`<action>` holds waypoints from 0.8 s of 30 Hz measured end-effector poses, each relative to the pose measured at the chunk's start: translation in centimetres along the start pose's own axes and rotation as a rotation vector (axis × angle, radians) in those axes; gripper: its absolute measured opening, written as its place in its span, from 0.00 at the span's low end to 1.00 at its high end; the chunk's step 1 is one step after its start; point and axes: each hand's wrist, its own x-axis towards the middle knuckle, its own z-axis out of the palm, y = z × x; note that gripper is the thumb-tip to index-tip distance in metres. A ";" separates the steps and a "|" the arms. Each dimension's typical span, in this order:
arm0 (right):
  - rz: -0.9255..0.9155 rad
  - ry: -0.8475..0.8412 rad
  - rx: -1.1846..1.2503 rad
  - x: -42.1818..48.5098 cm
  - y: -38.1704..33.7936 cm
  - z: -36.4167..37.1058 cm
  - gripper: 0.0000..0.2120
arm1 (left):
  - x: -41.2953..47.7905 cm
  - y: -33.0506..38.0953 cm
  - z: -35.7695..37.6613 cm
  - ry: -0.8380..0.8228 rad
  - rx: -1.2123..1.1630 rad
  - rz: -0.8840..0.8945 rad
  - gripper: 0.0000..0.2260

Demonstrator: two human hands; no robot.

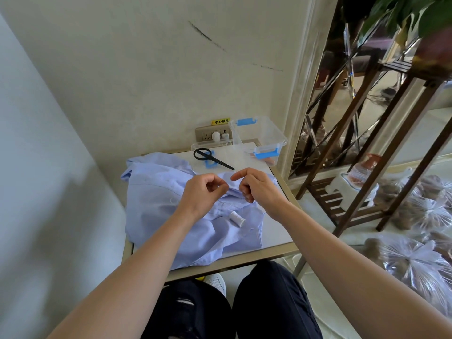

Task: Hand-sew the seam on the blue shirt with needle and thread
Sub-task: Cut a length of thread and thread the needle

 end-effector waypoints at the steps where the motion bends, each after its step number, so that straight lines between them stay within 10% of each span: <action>1: -0.002 -0.007 -0.001 -0.1 0.0 0.0 0.17 | 0.0 0.0 0.0 0.003 -0.008 0.003 0.04; 24: -0.027 -0.010 -0.143 0.7 1.1 -0.1 0.04 | 0.3 -0.7 -0.1 -0.002 -0.001 0.026 0.06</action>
